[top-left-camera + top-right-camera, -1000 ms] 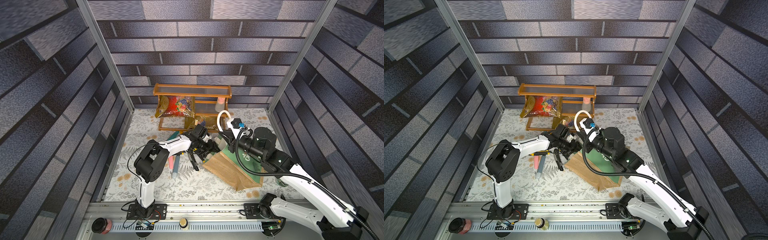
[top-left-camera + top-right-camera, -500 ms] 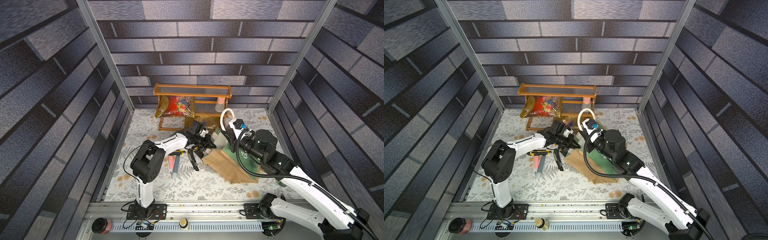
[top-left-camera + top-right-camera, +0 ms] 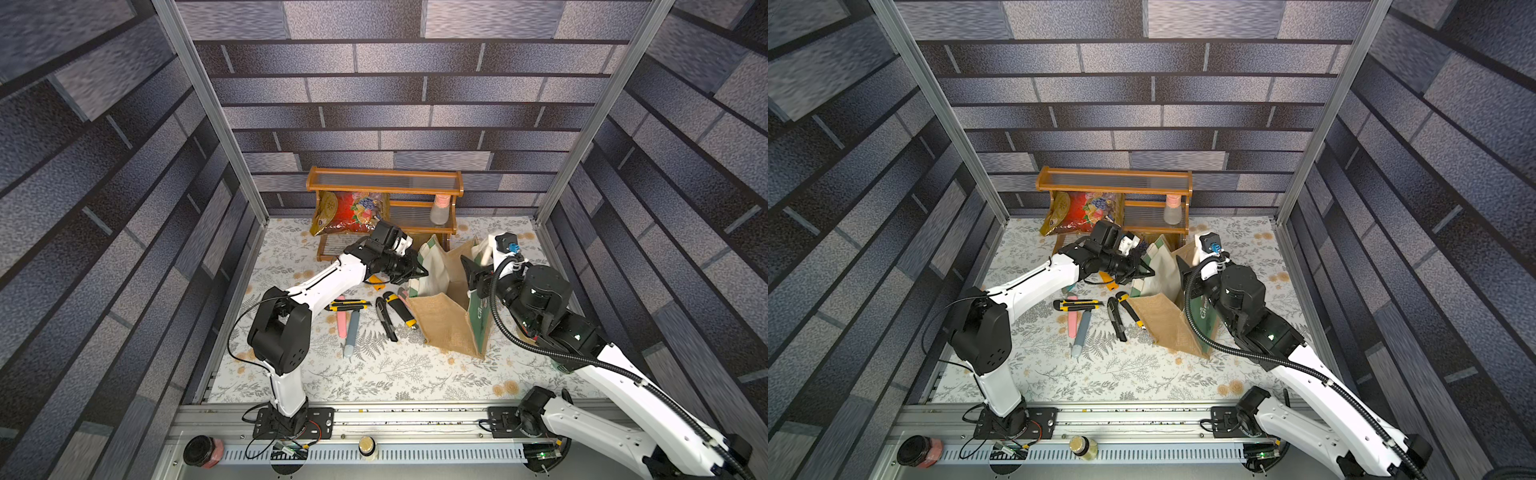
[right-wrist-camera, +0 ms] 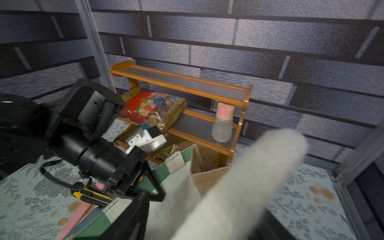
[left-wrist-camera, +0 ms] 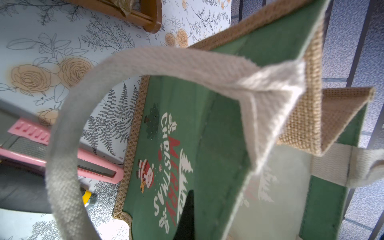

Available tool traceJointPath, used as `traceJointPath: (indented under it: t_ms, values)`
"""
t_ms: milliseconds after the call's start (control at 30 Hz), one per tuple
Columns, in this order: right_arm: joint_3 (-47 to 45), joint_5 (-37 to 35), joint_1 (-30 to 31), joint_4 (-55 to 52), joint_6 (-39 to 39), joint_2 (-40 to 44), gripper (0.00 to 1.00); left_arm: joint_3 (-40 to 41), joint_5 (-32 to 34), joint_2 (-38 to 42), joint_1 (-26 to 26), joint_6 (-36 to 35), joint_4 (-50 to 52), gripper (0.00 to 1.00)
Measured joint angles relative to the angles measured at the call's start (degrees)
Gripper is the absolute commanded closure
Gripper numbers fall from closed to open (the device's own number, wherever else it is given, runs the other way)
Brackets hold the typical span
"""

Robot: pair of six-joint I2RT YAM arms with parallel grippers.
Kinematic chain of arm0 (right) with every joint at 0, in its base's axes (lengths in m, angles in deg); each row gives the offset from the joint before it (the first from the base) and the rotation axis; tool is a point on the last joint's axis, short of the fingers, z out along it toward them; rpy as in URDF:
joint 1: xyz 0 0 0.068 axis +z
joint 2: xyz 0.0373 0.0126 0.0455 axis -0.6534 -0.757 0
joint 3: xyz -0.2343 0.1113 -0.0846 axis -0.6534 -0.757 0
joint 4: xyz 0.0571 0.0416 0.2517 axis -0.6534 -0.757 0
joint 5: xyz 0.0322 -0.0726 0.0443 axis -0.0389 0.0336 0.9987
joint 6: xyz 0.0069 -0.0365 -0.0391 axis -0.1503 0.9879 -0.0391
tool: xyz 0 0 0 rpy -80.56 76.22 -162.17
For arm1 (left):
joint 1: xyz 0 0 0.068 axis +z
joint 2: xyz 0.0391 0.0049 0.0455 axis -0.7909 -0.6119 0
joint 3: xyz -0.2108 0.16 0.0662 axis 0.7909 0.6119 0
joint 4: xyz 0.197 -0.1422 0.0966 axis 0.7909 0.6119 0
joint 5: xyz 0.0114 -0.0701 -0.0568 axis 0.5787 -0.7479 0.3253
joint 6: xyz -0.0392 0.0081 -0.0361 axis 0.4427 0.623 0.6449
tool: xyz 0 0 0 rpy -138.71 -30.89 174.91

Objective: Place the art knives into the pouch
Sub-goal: Open the pouch at the center of the board.

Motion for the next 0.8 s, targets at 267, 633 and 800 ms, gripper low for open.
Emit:
traceJointPath:
  t_ms: [267, 633, 800]
  values:
    - [13.4, -19.0, 0.0, -18.3, -12.2, -2.4, 0.12, -2.7, 2.1, 0.0, -0.4, -2.2, 2.9, 1.00]
    - [22.9, -15.2, -2.4, -35.8, -18.8, -9.1, 0.07, -4.7, 4.1, -0.1, 0.2, -2.7, 4.6, 1.00]
    - [19.1, -5.5, -8.3, -37.2, -22.7, -12.5, 0.17, -5.5, 4.7, -0.1, -0.5, -2.7, 4.5, 1.00]
